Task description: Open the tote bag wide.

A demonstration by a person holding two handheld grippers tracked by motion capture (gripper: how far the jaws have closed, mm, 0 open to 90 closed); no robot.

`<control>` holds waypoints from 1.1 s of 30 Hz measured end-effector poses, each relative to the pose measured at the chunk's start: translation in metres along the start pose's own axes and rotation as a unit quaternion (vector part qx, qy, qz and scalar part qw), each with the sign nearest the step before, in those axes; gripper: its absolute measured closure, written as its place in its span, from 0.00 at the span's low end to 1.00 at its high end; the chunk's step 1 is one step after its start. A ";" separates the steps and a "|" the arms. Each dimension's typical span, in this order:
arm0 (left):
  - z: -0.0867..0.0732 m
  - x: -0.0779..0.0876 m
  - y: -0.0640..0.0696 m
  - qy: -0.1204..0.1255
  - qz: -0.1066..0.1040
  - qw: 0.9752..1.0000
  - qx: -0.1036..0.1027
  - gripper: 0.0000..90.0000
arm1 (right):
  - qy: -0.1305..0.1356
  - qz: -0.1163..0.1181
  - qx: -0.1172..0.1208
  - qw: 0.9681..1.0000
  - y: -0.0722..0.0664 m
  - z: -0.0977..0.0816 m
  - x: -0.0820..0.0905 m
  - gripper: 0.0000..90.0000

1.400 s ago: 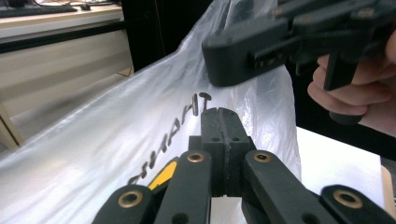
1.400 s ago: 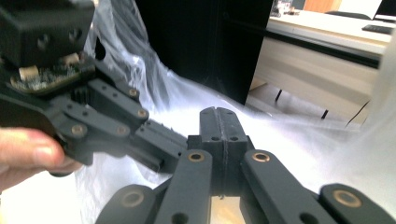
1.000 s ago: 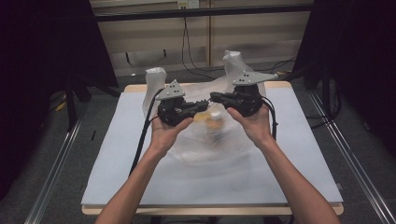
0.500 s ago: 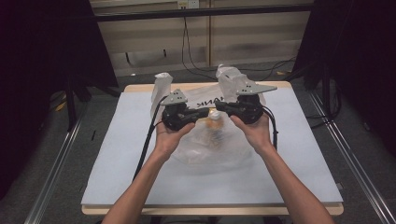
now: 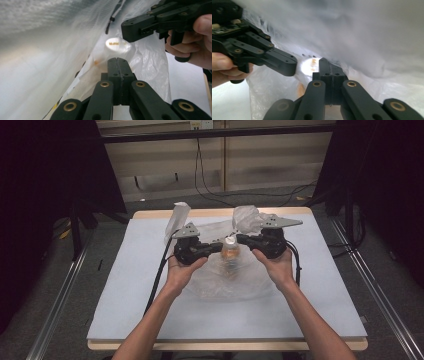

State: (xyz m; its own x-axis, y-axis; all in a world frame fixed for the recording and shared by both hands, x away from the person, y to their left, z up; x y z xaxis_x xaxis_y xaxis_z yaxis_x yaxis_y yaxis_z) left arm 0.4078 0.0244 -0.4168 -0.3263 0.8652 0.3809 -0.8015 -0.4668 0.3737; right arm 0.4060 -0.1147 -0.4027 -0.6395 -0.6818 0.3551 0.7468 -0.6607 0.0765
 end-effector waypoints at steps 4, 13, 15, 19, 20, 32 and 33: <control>-0.008 -0.006 -0.006 -0.008 -0.002 1.000 0.010 1.00 | -0.007 0.003 -0.012 1.000 0.002 -0.012 -0.004 1.00; -0.026 -0.008 -0.022 -0.020 -0.011 1.000 0.022 1.00 | -0.021 0.014 -0.026 0.999 0.008 -0.039 -0.007 1.00; -0.030 -0.009 -0.025 -0.023 -0.009 1.000 0.019 1.00 | -0.027 0.018 -0.025 0.999 0.007 -0.046 -0.008 1.00; -0.046 -0.015 -0.029 -0.049 -0.003 0.999 0.011 1.00 | -0.039 0.027 -0.039 0.998 0.009 -0.063 -0.014 1.00; -0.051 -0.017 -0.029 -0.054 -0.007 0.998 0.011 1.00 | -0.044 0.028 -0.040 0.998 0.009 -0.067 -0.016 1.00; -0.096 -0.036 -0.045 -0.110 0.001 0.994 0.012 1.00 | -0.107 0.042 -0.037 0.993 0.011 -0.113 -0.033 1.00; -0.098 -0.038 -0.046 -0.110 0.000 0.994 0.014 1.00 | -0.111 0.041 -0.037 0.992 0.011 -0.116 -0.033 1.00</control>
State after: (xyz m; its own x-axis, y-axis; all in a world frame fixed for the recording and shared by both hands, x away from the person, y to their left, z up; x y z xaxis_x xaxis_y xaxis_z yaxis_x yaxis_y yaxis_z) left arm 0.4082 0.0310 -0.5311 -0.2069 0.8053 0.5556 -0.7862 -0.4749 0.3954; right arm 0.4148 -0.1360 -0.5221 -0.5151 -0.6537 0.5544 0.7740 -0.6326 -0.0267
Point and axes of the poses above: each handheld gripper's, and its own axes: x roughly backward along the jaws, z roughly out of its top, y roughly to its right, the point moved 8 cm from there along -x, roughly forward along the jaws, and after that the axes turned 14 degrees about x, right-handed, at the moved point
